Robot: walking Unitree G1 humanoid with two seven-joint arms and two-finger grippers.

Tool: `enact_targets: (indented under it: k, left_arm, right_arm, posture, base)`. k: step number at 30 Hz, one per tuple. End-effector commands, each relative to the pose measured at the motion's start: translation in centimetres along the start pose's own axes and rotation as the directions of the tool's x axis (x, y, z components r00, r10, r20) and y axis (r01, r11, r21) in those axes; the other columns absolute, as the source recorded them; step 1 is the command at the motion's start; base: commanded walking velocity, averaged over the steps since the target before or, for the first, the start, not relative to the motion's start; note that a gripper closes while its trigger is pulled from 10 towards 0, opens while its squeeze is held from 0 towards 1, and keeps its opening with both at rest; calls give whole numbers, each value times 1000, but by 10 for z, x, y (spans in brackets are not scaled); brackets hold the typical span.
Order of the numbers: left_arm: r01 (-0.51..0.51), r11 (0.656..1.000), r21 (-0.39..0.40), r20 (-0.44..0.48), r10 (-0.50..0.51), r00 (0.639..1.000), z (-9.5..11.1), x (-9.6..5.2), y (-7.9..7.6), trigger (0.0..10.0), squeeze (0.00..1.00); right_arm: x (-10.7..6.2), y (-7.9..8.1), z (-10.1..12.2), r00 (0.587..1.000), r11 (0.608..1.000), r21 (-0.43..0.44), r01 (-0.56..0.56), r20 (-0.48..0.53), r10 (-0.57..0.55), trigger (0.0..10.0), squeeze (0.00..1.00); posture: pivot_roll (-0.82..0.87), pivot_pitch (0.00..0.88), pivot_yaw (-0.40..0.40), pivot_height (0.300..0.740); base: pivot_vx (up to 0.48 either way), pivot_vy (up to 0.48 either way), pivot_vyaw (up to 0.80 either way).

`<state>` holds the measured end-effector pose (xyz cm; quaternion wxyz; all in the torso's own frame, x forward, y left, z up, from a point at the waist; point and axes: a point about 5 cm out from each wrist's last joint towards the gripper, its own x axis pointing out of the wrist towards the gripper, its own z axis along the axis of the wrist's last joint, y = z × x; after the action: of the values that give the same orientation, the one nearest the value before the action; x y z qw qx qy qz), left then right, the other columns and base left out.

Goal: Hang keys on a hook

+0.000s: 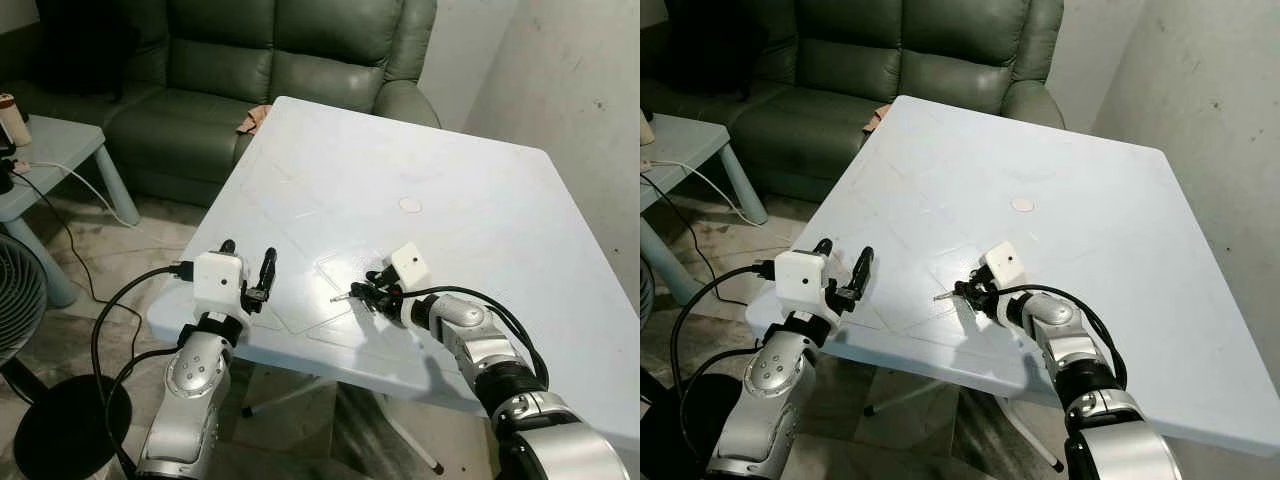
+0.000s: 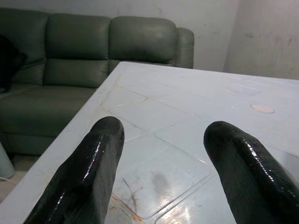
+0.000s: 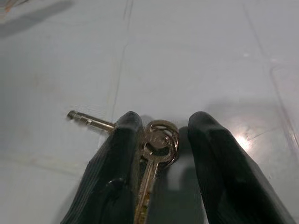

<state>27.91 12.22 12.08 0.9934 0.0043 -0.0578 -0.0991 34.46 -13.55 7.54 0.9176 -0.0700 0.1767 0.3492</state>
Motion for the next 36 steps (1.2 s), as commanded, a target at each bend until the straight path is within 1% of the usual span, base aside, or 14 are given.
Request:
enact_targets:
  k: [1, 3, 4, 7, 8, 20, 21, 22, 23, 25, 29, 30, 35, 36]
  left_arm:
    - [6, 1000, 4, 23, -6, 1000, 6, 2, -2, 10000, 0]
    - [7, 1000, 3, 24, -7, 1000, 7, 2, -2, 10000, 0]
    - [7, 1000, 3, 24, -7, 1000, 7, 2, -1, 10000, 0]
    - [7, 1000, 3, 25, -7, 1000, 7, 2, -1, 10000, 0]
    - [7, 1000, 3, 26, -7, 1000, 7, 2, -1, 10000, 0]
    - [7, 1000, 4, 28, -7, 1000, 8, 2, -1, 10000, 0]
    - [7, 1000, 5, 28, -7, 1000, 8, 2, -1, 10000, 0]
    - [7, 1000, 5, 28, -7, 1000, 8, 2, -1, 10000, 0]
    - [7, 1000, 5, 28, -7, 1000, 8, 2, -1, 10000, 0]
    - [7, 1000, 4, 29, -7, 1000, 8, 2, -1, 10000, 0]
    - [6, 1000, 5, 29, -6, 1000, 8, 2, -2, 10000, 0]
    - [6, 1000, 5, 29, -6, 1000, 8, 2, -2, 10000, 0]
    - [6, 1000, 4, 29, -6, 1000, 8, 2, -2, 10000, 0]
    - [8, 1000, 4, 28, -8, 1000, 8, 2, -2, 10000, 0]
  right_arm:
    - [-4, -6, 0, 1000, 1000, 2, -6, -26, 6, 8118, 0]
    - [-6, -6, -3, 999, 1000, 7, -22, -41, 22, 6745, 0]
    - [-6, -6, -4, 999, 1000, 8, -27, -45, 27, 4706, 0]
    - [-7, -6, -5, 998, 999, 3, -35, -49, 35, 3451, 0]
    - [-8, -6, -6, 998, 999, 6, -38, -49, 38, 0, 0]
    - [-7, -4, -4, 997, 998, 15, -68, -31, 68, 0, 0]
    - [-8, -4, -4, 997, 997, 13, -70, -36, 70, 4941, 0]
    - [-8, -4, -4, 997, 997, 13, -70, -36, 70, 4941, 0]
    - [-7, -3, -4, 995, 996, -8, -87, -40, 86, 8706, 0]
    - [-7, -3, -4, 995, 996, -12, -89, -42, 89, 10000, 0]
    - [-9, -4, -2, 994, 992, 60, -113, 5, 112, 10000, 0]
    - [-9, -5, -2, 994, 992, 55, -111, 1, 111, 10000, 1000]
    - [-10, -5, -1, 994, 993, 47, -110, -5, 110, 10000, 1000]
    - [-10, -6, -1, 994, 993, 50, -110, -5, 111, 10000, 0]
  posture:
    - [-30, 28, -113, 740]
    - [-30, 27, -113, 740]
    - [-30, 27, -113, 740]
    - [-31, 29, -112, 740]
    - [-31, 29, -112, 740]
    - [-29, 28, -109, 740]
    - [-29, 27, -110, 740]
    - [-29, 27, -110, 740]
    - [-29, 27, -110, 740]
    - [-29, 26, -111, 740]
    - [-28, 26, -111, 740]
    - [-28, 26, -111, 740]
    - [-28, 26, -111, 740]
    - [-33, 23, -109, 740]
  base:
    - [0, 0, 0]
    - [0, 0, 0]
    - [0, 0, 0]
    - [0, 0, 0]
    - [0, 0, 0]
    - [0, 0, 0]
    - [0, 0, 0]
    - [0, 0, 0]
    - [0, 0, 0]
    - [0, 0, 0]
    - [0, 0, 0]
    - [0, 0, 0]
    - [0, 0, 0]
    - [0, 0, 0]
